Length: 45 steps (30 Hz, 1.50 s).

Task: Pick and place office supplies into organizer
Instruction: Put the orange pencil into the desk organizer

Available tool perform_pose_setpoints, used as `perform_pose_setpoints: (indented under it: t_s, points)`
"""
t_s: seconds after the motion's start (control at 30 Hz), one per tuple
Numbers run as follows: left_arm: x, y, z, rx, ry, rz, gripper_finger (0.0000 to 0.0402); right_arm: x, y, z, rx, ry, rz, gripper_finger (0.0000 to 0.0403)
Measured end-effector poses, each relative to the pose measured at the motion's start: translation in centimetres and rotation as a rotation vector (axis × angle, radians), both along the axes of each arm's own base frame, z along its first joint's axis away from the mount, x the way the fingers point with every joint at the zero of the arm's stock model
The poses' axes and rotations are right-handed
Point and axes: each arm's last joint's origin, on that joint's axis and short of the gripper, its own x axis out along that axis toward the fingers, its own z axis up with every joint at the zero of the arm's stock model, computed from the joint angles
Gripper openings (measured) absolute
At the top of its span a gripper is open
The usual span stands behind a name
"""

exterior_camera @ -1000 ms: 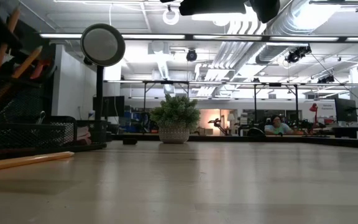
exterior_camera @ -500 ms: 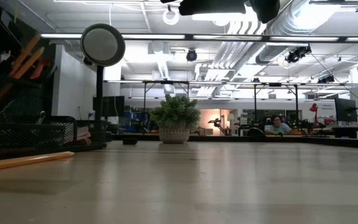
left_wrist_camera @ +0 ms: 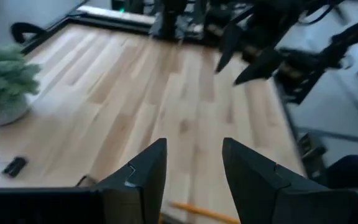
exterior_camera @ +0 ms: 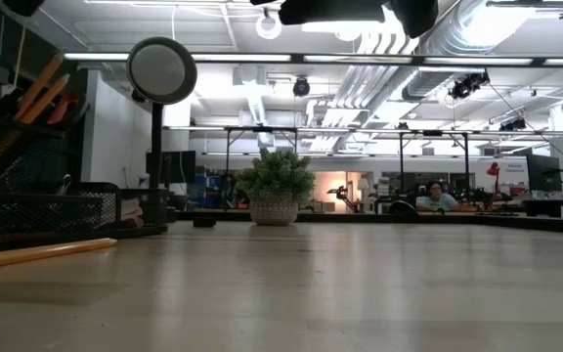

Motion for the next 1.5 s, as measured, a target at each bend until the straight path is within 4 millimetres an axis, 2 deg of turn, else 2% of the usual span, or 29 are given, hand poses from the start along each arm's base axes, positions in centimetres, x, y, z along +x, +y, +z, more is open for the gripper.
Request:
perform_pose_setpoints:
  t_s: [0.17,0.37,0.57,0.77,0.97,1.1,1.3,1.5]
  points:
    - [1.1,-1.3,0.0,-0.06,-0.016,-0.027,0.0137,0.0,0.0,-0.1,-0.002,0.012,0.009,0.015]
    - [2.7,-3.3,-1.9,-0.086,0.05,-0.004,0.0107,0.0,0.0,-0.1,-0.003,0.017,0.012,0.0148]
    - [4.2,-5.5,-3.8,-0.125,0.113,-0.052,0.0082,0.0,0.0,-0.2,0.015,0.036,0.056,0.0145]
    - [4.4,-8.5,-5.5,-0.088,0.14,-0.171,0.0072,0.0,0.0,-0.3,0.012,0.046,0.058,0.0151]
    - [4.7,-11.5,-7.4,-0.069,0.142,-0.282,0.0081,0.0,0.0,-0.3,0.011,0.045,0.055,0.0145]
    - [5.3,-12.3,-8.9,-0.178,0.162,-0.227,0.0087,0.0,0.0,-0.3,0.011,0.044,0.055,0.0146]
    - [6.2,-13.3,-11.3,-0.369,0.117,-0.03,0.0081,0.0,0.0,-0.3,0.008,0.046,0.053,0.0151]
    - [7.2,-15.0,-13.8,-0.488,0.039,0.037,0.007,-0.1,-0.2,-0.4,-0.011,0.037,-0.002,0.0152]
